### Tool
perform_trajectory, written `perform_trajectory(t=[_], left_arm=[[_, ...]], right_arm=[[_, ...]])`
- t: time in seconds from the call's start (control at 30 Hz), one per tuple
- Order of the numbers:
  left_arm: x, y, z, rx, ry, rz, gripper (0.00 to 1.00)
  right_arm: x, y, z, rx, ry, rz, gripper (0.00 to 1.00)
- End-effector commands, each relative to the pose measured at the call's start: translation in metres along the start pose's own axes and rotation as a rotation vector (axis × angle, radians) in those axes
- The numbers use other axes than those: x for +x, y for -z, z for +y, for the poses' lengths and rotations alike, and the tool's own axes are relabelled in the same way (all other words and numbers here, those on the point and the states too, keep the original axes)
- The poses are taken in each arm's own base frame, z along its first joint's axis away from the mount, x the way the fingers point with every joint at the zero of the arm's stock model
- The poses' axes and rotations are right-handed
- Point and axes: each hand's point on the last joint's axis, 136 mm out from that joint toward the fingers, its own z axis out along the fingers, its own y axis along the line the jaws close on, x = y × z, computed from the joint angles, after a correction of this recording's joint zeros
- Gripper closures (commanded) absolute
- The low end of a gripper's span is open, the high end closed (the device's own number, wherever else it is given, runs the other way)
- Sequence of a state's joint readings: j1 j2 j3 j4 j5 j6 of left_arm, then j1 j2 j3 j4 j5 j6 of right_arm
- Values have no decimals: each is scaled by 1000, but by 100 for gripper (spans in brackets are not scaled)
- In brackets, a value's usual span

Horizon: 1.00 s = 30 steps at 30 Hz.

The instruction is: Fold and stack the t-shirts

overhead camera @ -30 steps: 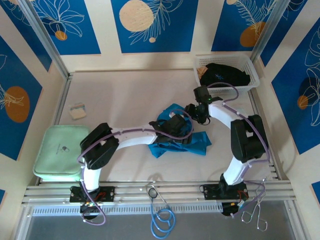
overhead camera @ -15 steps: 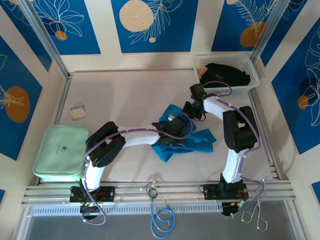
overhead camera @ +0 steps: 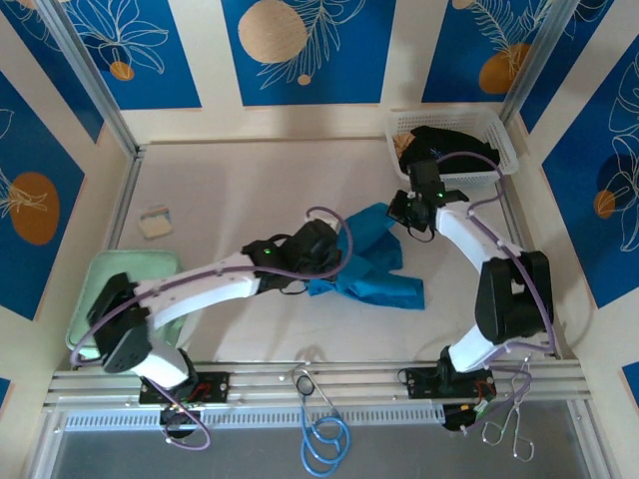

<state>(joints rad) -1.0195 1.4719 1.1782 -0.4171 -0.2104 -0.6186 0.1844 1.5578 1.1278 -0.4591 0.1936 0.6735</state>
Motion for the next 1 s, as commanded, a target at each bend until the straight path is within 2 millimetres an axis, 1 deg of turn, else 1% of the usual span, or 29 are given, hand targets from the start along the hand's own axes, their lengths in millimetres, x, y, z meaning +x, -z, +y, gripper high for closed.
perform_trajectory(t=[0.0, 0.1, 0.13, 0.17, 0.27, 0.37, 0.47, 0.57, 0.63, 0.7, 0.8, 0.87, 0.97], left_arm=[[10, 31, 41, -161, -124, 41, 100], [5, 60, 79, -315, -148, 30, 100], [4, 71, 96, -380, -149, 26, 100], [3, 79, 111, -441, -149, 26, 100], [-3, 101, 148, -572, -135, 12, 100], [-8, 109, 175, -640, -116, 14, 100], [-15, 112, 194, -704, -116, 19, 100], [-26, 118, 210, -777, -120, 7, 100], [-35, 123, 215, -814, -132, -8, 100], [-43, 129, 217, -841, -140, -35, 100], [-53, 135, 222, -862, -144, -69, 100], [-56, 138, 229, -881, -142, -74, 100], [-57, 136, 243, -926, -143, -67, 100]], right_arm=[[1, 9, -35, 92, -67, -39, 100], [1, 18, -56, 124, -102, -60, 100], [1, 22, -62, 136, -109, -66, 100], [2, 26, -68, 149, -112, -74, 100], [4, 37, -84, 183, -122, -92, 100], [6, 51, -93, 201, -123, -117, 100], [6, 67, -99, 218, -114, -147, 100], [5, 85, -99, 221, -94, -174, 100], [3, 96, -94, 198, -75, -192, 100], [1, 106, -84, 148, -48, -207, 100], [-3, 122, -61, 47, 2, -223, 100], [-5, 132, -44, -7, 46, -222, 100], [-11, 136, -18, -56, 120, -204, 100]])
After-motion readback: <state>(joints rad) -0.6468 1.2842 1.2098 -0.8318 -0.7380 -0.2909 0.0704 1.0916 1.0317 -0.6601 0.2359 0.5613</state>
